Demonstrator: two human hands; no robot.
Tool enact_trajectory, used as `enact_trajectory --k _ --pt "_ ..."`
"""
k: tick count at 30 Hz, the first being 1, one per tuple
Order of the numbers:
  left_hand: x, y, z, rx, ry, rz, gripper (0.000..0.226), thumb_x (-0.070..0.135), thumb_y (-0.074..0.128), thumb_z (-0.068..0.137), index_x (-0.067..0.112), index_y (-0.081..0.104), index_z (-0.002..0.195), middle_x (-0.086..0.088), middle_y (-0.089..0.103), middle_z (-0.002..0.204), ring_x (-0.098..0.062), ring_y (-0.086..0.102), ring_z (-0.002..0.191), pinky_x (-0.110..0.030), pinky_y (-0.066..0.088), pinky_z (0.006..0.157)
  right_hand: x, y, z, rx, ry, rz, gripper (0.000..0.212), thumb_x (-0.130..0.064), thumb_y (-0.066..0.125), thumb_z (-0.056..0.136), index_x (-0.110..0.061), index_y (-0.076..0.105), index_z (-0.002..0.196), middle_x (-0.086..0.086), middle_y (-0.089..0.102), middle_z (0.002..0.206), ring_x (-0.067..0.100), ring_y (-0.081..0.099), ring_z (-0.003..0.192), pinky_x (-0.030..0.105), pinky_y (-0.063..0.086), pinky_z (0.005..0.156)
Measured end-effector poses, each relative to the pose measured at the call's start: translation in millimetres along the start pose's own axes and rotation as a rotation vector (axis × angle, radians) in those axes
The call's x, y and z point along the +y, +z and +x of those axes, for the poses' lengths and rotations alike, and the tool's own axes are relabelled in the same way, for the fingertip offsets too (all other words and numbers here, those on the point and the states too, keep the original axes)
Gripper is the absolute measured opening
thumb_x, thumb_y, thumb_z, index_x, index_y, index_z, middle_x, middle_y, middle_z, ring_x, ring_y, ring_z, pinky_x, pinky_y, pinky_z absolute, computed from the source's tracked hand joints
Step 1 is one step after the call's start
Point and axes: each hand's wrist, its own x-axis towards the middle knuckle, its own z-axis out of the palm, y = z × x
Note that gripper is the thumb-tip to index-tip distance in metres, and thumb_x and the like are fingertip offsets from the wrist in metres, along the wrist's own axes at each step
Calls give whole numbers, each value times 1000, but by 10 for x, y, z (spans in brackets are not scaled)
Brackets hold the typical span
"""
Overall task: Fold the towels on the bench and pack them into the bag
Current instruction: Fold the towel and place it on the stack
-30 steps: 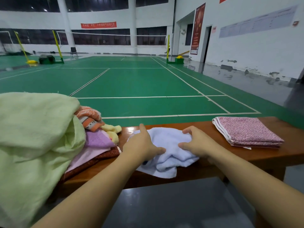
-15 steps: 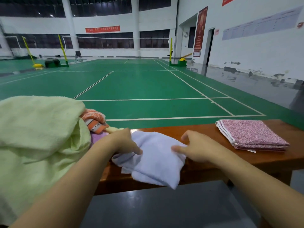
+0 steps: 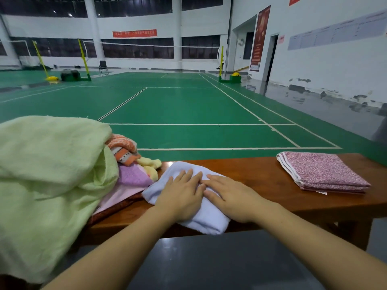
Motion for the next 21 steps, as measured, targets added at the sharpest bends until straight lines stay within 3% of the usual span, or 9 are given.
enact_trajectory --k 3,5,8,11,14,17,21 --pt "-62 -94 20 306 65 56 40 36 42 104 16 55 137 -11 49 148 -31 47 132 -44 37 111 -199 -13 -28 25 192 -230 55 -64 20 102 -38 37 148 1 40 150 26 38 133 42 42 98" --pt "-46 -190 26 434 -40 115 36 37 48 100 13 57 126 -11 56 128 -32 55 114 -43 45 97 -279 -48 -38 51 324 -285 62 -69 20 99 -31 47 141 9 43 140 30 42 124 40 40 85" --pt "8 -256 56 243 -362 51 66 61 44 96 6 48 133 -16 53 130 -34 53 119 -42 44 96 -59 -249 2 129 469 -132 60 -67 25 99 -29 51 137 14 47 134 36 49 122 44 42 93" --pt "84 -223 117 100 -456 70 86 75 39 90 5 45 141 -17 54 138 -34 55 123 -39 45 96 369 -305 91 178 591 88 63 -67 34 96 -33 36 148 15 48 145 39 50 129 49 43 103" --pt "256 -123 189 53 -411 44 71 57 41 100 5 38 147 -20 44 147 -36 51 129 -41 42 103 363 -121 139 155 455 208 61 -62 43 95 -40 30 151 13 52 143 38 50 130 47 43 105" --pt "374 -54 259 103 -302 -91 48 34 44 104 7 40 143 -20 44 144 -37 51 127 -39 41 102 261 -13 187 201 353 264 44 -44 46 102 -41 42 146 12 50 131 38 55 120 42 46 100" --pt "472 -37 389 220 -258 -313 43 31 50 103 3 47 135 -21 55 135 -39 54 121 -38 43 91 426 -63 144 295 358 280 37 -34 43 105 -34 55 141 11 46 125 38 57 114 41 46 99"
